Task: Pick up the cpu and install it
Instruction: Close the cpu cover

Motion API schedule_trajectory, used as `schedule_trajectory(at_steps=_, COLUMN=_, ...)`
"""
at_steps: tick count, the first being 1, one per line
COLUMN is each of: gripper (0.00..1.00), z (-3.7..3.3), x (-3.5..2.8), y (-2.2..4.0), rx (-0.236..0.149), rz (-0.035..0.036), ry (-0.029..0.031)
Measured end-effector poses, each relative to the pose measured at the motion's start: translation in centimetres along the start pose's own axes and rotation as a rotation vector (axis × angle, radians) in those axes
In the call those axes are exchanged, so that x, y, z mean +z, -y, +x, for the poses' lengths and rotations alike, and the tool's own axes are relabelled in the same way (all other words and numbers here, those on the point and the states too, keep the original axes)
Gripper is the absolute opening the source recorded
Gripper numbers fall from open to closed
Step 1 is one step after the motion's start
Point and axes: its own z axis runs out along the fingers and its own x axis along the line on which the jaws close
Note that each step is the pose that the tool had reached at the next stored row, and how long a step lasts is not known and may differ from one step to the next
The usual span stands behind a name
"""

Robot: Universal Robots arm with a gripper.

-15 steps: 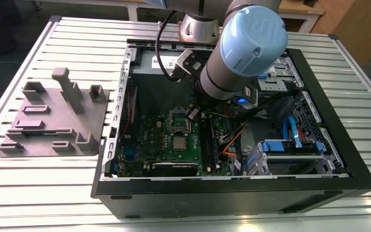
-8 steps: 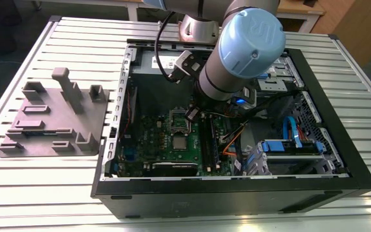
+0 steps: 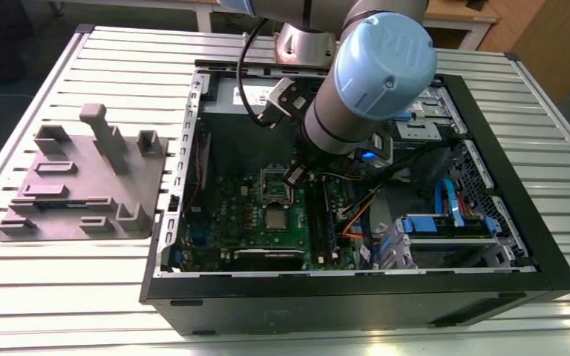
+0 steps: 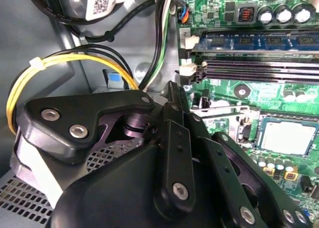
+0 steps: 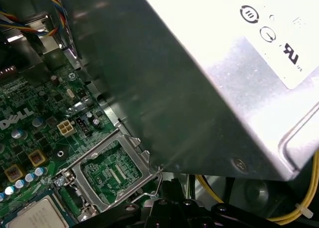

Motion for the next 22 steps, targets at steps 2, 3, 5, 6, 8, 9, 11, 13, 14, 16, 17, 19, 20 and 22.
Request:
schedule_trajectory(at_steps=2, gripper=0.11, z=0.01, x=0.0, y=-0.04, rx=0.0, rz=0.0032, ry=-0.0046)
schedule_trajectory(at_steps=3, gripper=0.11, z=0.01, x=0.01, y=-0.06, rx=0.0, rz=0.0041, ry=-0.0057)
schedule_trajectory(at_steps=5, gripper=0.11, z=0.0, x=0.02, y=-0.1, rx=0.0, rz=0.0052, ry=-0.0075)
schedule_trajectory(at_steps=6, gripper=0.11, z=0.0, x=0.03, y=-0.12, rx=0.0, rz=0.0056, ry=-0.008)
schedule_trajectory(at_steps=8, gripper=0.11, z=-0.01, x=0.04, y=-0.14, rx=0.0, rz=0.0071, ry=-0.0104)
schedule_trajectory(at_steps=9, gripper=0.11, z=0.0, x=0.03, y=-0.15, rx=0.0, rz=0.0075, ry=-0.0112)
schedule_trajectory(at_steps=11, gripper=0.11, z=-0.01, x=0.04, y=-0.15, rx=0.0, rz=0.0089, ry=-0.0132)
schedule_trajectory(at_steps=13, gripper=0.11, z=0.0, x=0.03, y=-0.16, rx=0.0, rz=0.0095, ry=-0.0146)
schedule_trajectory(at_steps=14, gripper=0.11, z=0.0, x=0.04, y=-0.17, rx=0.0, rz=0.0098, ry=-0.0151)
schedule_trajectory(at_steps=16, gripper=0.11, z=-0.01, x=0.02, y=-0.18, rx=0.0, rz=0.0108, ry=-0.017)
schedule_trajectory(at_steps=17, gripper=0.11, z=-0.02, x=-0.01, y=-0.19, rx=0.0, rz=0.0109, ry=-0.0173)
schedule_trajectory(at_steps=19, gripper=0.11, z=-0.02, x=-0.06, y=-0.22, rx=-0.001, rz=0.0109, ry=-0.0175)
schedule_trajectory(at_steps=20, gripper=0.11, z=-0.02, x=-0.06, y=-0.23, rx=-0.001, rz=0.0111, ry=-0.018)
schedule_trajectory(at_steps=22, gripper=0.11, z=-0.03, x=-0.07, y=-0.25, rx=0.0, rz=0.0137, ry=-0.022)
